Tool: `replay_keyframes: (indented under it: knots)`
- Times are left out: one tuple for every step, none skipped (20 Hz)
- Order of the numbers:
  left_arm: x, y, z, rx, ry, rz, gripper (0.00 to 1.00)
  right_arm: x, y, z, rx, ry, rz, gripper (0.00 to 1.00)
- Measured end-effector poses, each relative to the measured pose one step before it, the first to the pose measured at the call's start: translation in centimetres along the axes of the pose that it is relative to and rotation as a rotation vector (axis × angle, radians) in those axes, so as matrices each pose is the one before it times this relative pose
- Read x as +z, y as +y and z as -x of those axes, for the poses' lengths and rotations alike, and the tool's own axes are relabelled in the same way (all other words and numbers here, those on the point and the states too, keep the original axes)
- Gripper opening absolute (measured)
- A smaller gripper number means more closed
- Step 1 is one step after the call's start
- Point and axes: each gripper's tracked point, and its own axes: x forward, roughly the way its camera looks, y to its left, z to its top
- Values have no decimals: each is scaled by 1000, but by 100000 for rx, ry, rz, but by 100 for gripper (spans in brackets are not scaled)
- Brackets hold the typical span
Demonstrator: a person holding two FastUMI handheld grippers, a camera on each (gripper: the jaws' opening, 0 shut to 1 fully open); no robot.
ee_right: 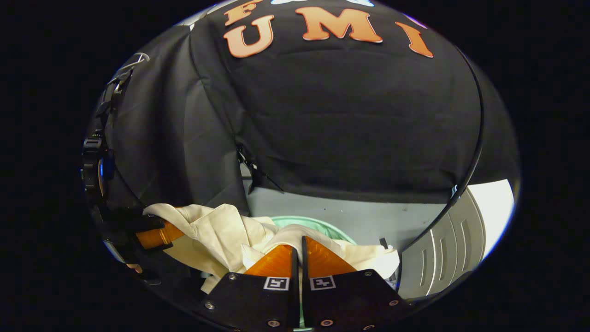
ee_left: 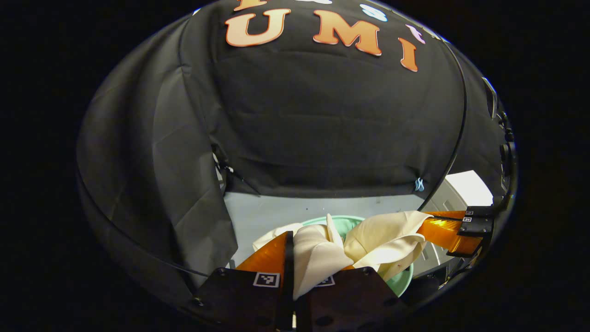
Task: Grasp the clothes on the hanger with both hands and then place them into the laundry hamper below.
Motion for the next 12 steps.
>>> replay_keyframes:
  knots:
    - [-1424,181,-1093,633,2829,-652,11,-1427,-330,-1062,-760,3493,53,2]
    - [-1424,91,-1006,143,2929,-242,11,-1233,-481,-947,-472,3351,215,3]
    - [-1138,-151,-858,-136,2942,448,11,-1143,-213,-914,-329,3257,-423,3]
    - [-1292,-65,-1179,-289,3153,710,11,-997,-184,-631,-500,3099,-814,4]
    - [-1389,-117,-995,-356,3249,603,11,-998,-270,-715,-756,2901,-795,4]
    - [-1331,10,-798,-307,3738,562,11,-956,-289,-642,-926,3008,-757,4]
    - [-1216,36,-932,249,3327,698,11,-988,-367,-698,-1180,3341,-566,5]
    - [-908,-118,-683,162,3135,514,12,-896,-400,-665,-1404,3335,-1005,8]
    - [-910,-46,-875,459,2950,497,12,-741,-402,-902,-1221,3144,-1364,8]
    - [-464,95,-532,368,2617,543,12,-695,-431,-585,-1235,2723,-1539,10]
    - [-457,206,-374,531,2823,256,12,-596,-606,-364,-1317,2720,-1515,11]
    - [-291,30,-220,495,2065,561,14,-647,-581,-418,-1571,3081,-1427,12]
